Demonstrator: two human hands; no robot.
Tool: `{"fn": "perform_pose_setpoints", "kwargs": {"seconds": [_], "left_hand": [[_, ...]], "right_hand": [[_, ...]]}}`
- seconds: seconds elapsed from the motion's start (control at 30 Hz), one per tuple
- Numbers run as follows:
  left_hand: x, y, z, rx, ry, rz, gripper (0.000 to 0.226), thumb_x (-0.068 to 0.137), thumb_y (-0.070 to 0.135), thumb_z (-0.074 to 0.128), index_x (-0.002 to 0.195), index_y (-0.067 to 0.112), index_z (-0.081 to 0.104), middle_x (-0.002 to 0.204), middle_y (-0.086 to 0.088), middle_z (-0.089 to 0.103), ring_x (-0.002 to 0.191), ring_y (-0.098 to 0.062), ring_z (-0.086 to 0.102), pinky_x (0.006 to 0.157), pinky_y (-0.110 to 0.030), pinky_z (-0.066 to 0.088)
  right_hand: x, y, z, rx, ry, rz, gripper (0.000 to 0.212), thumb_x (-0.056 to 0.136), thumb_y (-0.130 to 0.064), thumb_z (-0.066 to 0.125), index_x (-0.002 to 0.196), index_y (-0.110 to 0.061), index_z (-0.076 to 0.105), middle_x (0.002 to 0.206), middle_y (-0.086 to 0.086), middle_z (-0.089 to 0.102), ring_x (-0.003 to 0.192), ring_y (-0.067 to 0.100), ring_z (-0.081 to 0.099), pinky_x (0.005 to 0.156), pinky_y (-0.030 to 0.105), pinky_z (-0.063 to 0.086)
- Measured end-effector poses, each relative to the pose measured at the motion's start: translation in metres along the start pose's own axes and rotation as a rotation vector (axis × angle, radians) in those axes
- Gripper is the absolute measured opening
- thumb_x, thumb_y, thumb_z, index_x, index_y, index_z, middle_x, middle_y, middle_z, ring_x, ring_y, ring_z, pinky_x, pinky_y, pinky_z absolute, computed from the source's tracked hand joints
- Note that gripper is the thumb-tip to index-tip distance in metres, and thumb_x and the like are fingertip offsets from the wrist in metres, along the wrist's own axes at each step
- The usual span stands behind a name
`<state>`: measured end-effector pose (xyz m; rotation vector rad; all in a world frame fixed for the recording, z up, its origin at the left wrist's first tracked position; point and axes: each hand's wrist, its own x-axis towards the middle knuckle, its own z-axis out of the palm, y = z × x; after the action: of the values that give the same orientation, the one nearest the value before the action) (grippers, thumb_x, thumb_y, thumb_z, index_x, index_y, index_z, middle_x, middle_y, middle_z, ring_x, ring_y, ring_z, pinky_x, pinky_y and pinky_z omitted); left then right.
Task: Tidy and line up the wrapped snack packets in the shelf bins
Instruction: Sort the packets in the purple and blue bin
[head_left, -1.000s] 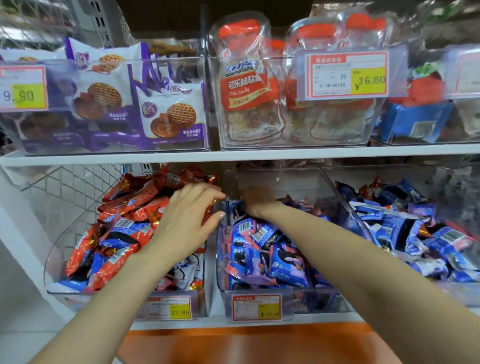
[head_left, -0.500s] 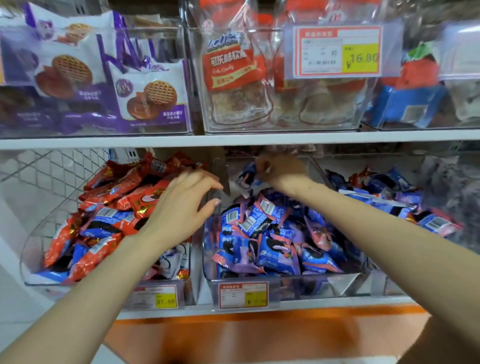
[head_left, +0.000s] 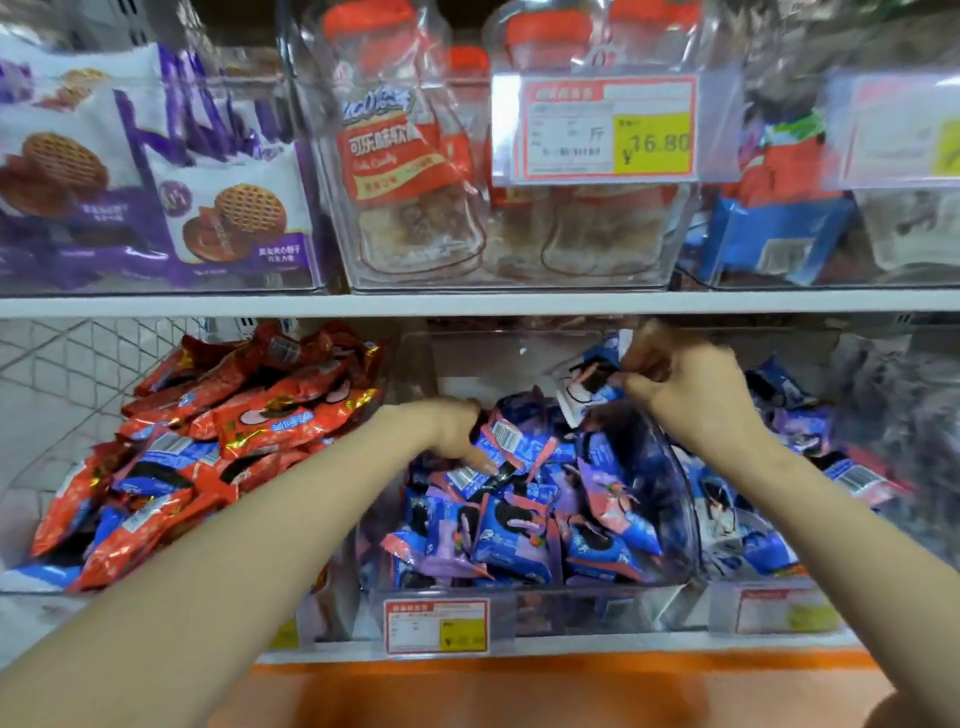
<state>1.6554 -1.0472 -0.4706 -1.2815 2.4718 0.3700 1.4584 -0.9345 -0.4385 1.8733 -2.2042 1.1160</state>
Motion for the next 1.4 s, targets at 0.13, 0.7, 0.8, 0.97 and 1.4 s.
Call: {"fn": "perform_pose_setpoints", "kwargs": {"seconds": [0.13,0.7,0.8,0.97,1.4], "left_hand": [[0.01,-0.008,-0.009,-0.023,-0.18,-0.035,0.071,0.085,0.041,0.064,0.142,0.011,0.034,0.144,-0.008,0.039,0.123,-0.024,0.044,0.093,-0.024,0.036],[0.019,-0.034,-0.024,-0.116,0.618,-0.135,0.049,0.082,0.023,0.068,0.126,0.012,0.051,0.13,-0.012,0.053,0.12,-0.028,0.05,0.095,-0.032,0.042],[0.012,-0.024,-0.023,0.101,0.56,-0.063,0.054,0.084,0.034,0.065,0.13,0.013,0.046,0.137,-0.01,0.043,0.127,-0.027,0.039,0.1,-0.031,0.033],[0.007,-0.016,-0.002,0.062,-0.082,-0.119,0.072,0.083,0.033,0.068,0.141,0.009,0.034,0.143,-0.01,0.042,0.126,-0.027,0.044,0.099,-0.032,0.037],[0.02,-0.017,0.0,0.139,0.33,0.072,0.041,0.087,0.015,0.062,0.126,0.02,0.051,0.137,-0.004,0.045,0.124,-0.024,0.042,0.101,-0.03,0.035]], "right_hand": [[-0.003,0.001,-0.001,-0.014,-0.059,-0.004,0.015,0.079,-0.028,0.073,0.076,-0.019,0.062,0.067,-0.001,0.06,0.076,0.026,0.062,0.066,0.031,0.043],[-0.003,-0.009,0.0,0.008,-0.086,-0.039,0.017,0.081,-0.031,0.07,0.081,-0.022,0.055,0.082,0.006,0.068,0.081,0.027,0.061,0.071,0.034,0.048],[-0.003,-0.01,0.001,0.012,-0.073,-0.039,0.018,0.081,-0.03,0.07,0.085,-0.019,0.056,0.083,0.004,0.067,0.081,0.026,0.061,0.069,0.032,0.047],[-0.002,-0.011,0.002,0.012,-0.079,-0.03,0.019,0.081,-0.029,0.071,0.084,-0.02,0.054,0.083,0.0,0.064,0.081,0.024,0.059,0.065,0.029,0.042],[0.002,-0.005,0.005,-0.022,-0.079,-0.017,0.015,0.08,-0.026,0.07,0.083,-0.019,0.057,0.08,-0.001,0.066,0.076,0.019,0.057,0.061,0.026,0.038]]}}
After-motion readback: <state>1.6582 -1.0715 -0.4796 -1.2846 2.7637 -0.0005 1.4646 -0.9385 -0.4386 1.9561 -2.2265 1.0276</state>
